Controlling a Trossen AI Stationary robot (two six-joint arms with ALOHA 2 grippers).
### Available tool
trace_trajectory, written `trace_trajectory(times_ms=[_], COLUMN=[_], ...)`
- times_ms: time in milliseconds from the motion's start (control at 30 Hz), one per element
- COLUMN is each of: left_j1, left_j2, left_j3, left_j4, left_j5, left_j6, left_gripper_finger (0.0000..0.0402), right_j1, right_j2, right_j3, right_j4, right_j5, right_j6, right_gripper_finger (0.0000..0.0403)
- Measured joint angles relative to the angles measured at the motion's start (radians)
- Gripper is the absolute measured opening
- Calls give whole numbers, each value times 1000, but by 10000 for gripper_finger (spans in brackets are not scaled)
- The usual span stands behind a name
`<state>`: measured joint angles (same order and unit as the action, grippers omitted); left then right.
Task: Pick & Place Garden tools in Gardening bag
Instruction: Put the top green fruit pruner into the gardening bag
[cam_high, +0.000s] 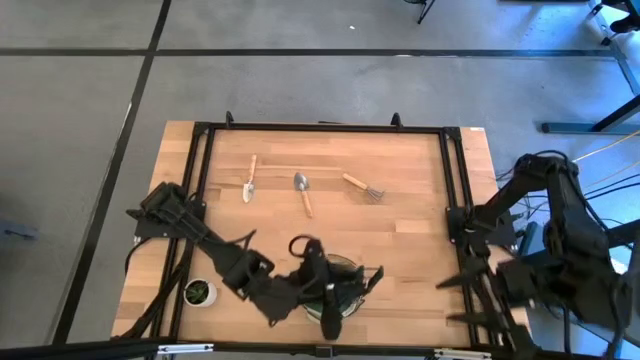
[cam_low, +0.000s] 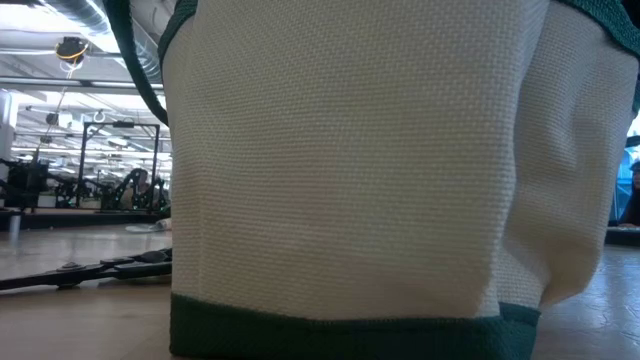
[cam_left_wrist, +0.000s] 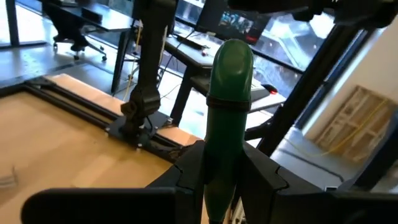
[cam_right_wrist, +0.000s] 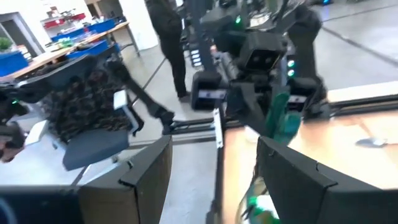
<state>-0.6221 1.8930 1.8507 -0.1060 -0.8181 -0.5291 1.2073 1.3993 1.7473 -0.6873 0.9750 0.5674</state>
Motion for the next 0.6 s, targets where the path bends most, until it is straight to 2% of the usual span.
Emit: trace_trajectory(times_ms=[200,300,433,600], left_j1=[-72,-109,-166,-224], left_j2=[-1,-1,-1,-1], left_j3=[-102,-155,-235,-361], left_j4=[142,197,219,261], left_j5=[-10,-22,-115,-220], left_j6=[5,-11,-75,-134], left_gripper_finger=[63,63,63,63], right_j1=[41,45,45,43], right_j2=[65,81,83,83], right_j3=[0,0,0,0], right_j4=[3,12,60,141], right_j5=[-6,-54,-126,-113], right_j6=[80,80,91,79], right_gripper_finger=[238,237,233,232])
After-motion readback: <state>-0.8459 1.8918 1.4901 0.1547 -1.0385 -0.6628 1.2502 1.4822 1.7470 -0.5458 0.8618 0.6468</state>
